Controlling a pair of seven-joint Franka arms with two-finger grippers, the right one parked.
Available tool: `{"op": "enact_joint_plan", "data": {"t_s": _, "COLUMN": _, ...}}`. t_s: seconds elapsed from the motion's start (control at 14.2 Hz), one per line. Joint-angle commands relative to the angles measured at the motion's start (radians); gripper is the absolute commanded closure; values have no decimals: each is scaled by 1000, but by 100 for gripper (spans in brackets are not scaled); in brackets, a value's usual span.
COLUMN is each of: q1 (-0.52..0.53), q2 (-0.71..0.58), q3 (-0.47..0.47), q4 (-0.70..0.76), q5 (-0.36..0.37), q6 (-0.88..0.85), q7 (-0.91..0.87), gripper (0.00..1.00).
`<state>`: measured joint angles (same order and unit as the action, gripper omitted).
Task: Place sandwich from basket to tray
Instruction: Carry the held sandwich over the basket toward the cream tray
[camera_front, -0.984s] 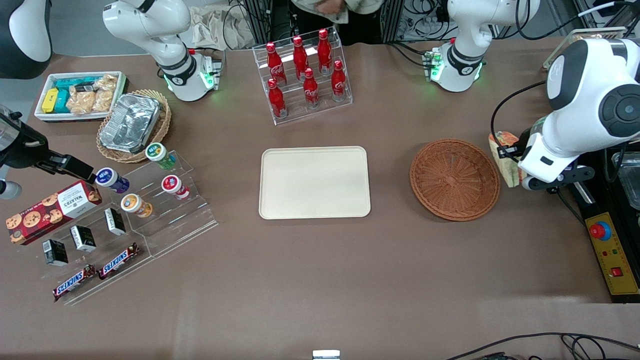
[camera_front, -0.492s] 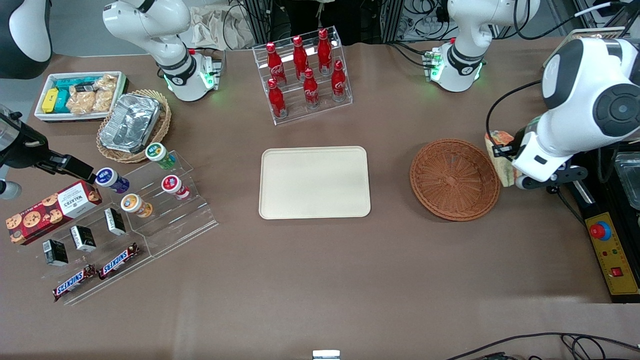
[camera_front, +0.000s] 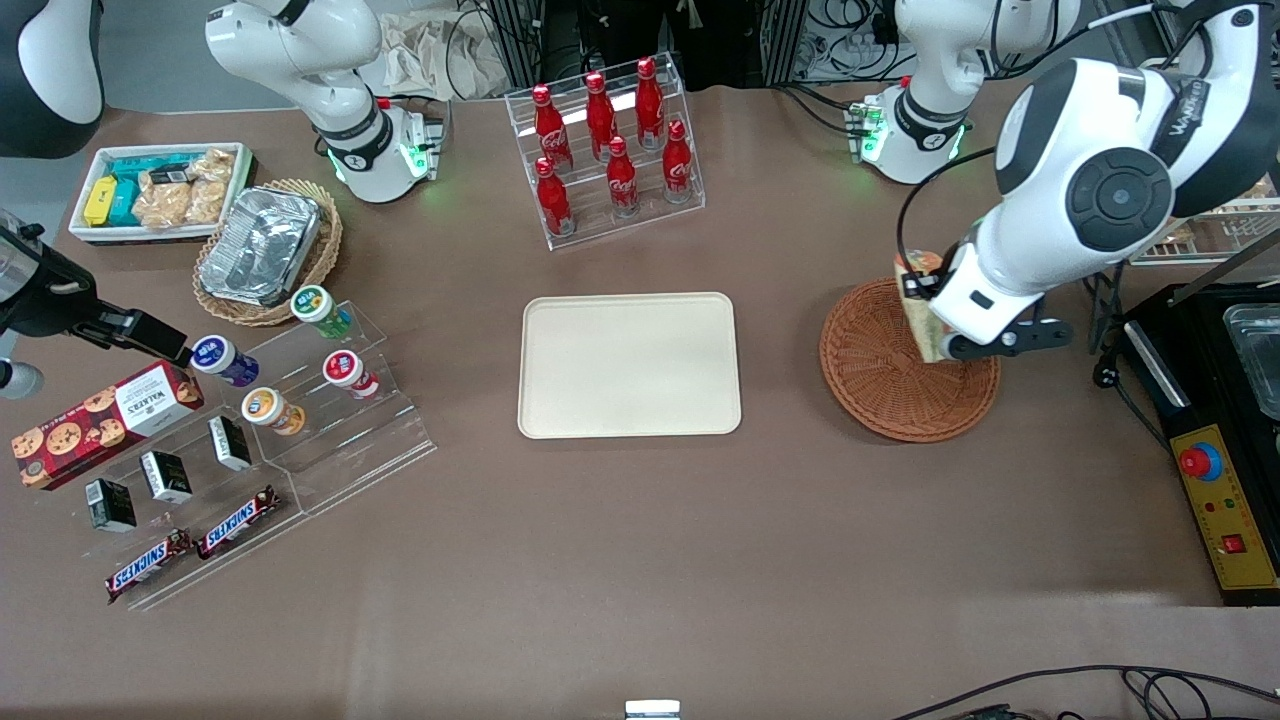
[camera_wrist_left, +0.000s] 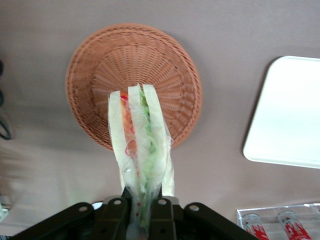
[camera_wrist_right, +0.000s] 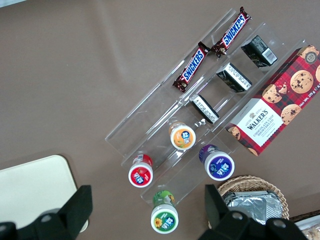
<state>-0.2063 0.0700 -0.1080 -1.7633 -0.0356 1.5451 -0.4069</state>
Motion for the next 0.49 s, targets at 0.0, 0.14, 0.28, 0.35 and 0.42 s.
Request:
{"op": "enact_joint_plan", "data": {"t_s": 0.0, "q1": -8, "q2": 20, "q3": -38, "q4": 57, "q5": -6, "q6": -13, "q7": -38, "gripper": 100}}
{"op": "enact_joint_plan", "data": {"t_s": 0.14, "q1": -63, "q2": 28, "q3": -41, "q4": 67, "q5": 9, "q6": -10, "q7": -79, "gripper": 100}}
{"op": "enact_joint_plan", "data": {"t_s": 0.28, "q1": -105, "q2": 39, "q3": -41, "q4": 64, "q5": 34, "q6": 30, "q7": -69, "gripper": 100}}
{"op": "enact_joint_plan", "data": {"t_s": 0.35, "q1": -108, "q2": 50, "q3": -42, "q4": 61, "q5": 30, "q6": 55, "q7": -67, "gripper": 100}}
{"op": "enact_joint_plan", "data": {"t_s": 0.42, "q1": -120, "q2": 66, "q3": -45, "q4": 61, "q5": 23, "q6": 75, "q7": -66, "gripper": 100}}
